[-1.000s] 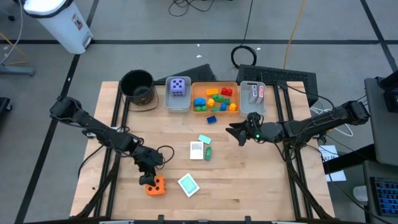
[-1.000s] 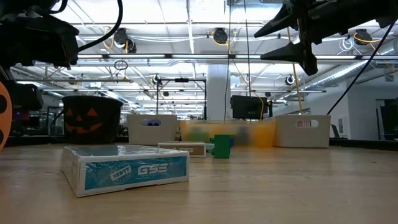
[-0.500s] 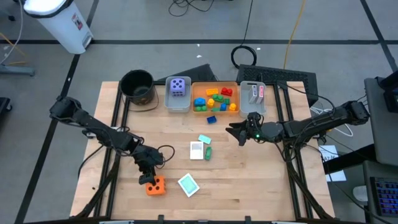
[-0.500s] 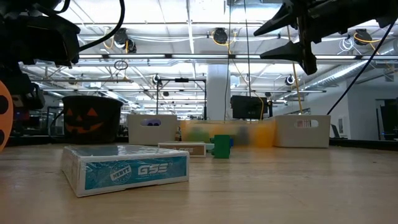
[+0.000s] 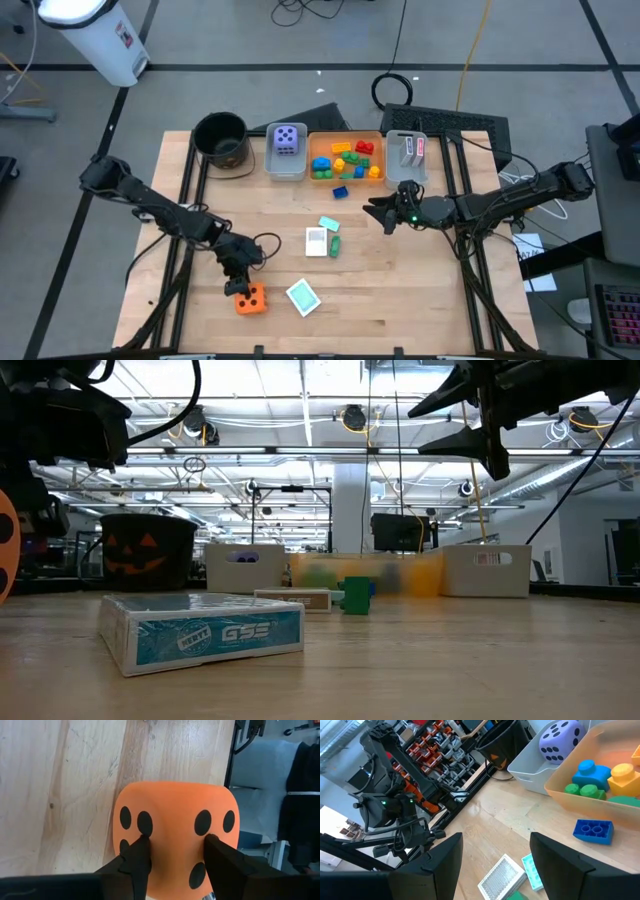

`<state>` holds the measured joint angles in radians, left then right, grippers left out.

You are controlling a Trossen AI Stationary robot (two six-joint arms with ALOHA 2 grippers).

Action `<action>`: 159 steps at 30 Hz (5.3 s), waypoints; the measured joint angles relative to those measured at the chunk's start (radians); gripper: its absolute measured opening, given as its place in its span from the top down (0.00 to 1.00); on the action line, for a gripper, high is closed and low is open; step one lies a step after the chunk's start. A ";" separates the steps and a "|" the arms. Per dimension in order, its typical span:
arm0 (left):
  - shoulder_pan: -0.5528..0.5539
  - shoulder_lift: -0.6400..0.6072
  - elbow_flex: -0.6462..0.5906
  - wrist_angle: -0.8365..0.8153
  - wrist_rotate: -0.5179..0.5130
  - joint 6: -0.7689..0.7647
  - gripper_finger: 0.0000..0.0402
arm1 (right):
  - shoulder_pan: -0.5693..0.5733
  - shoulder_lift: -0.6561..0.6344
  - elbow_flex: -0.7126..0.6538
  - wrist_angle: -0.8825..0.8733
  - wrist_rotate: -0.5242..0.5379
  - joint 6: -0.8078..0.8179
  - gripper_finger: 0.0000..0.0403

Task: Pick & Place Toys
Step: Put the orange dice into the left gray bin, then put the dark green game piece into the orange bin

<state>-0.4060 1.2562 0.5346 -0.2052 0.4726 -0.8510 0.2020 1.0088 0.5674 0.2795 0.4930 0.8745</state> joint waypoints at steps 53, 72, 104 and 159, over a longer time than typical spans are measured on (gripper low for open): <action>0.680 -0.193 0.061 0.187 0.028 -0.133 0.67 | 0.000 0.000 0.000 0.009 0.003 -0.060 0.45; 1.059 -0.026 0.359 -0.056 -0.126 -0.067 0.77 | -0.203 -0.001 0.000 0.123 -0.368 -0.180 0.45; 1.144 0.103 0.374 -0.153 -0.281 -0.007 0.77 | -0.262 -0.001 0.000 0.120 -0.495 -0.180 0.45; 1.145 0.133 0.373 0.133 0.008 -0.023 0.41 | -0.262 -0.001 0.000 0.134 -0.495 -0.179 0.45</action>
<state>0.7386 1.3888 0.9077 -0.0722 0.4802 -0.8736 -0.0601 1.0078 0.5674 0.4131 -0.0022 0.6952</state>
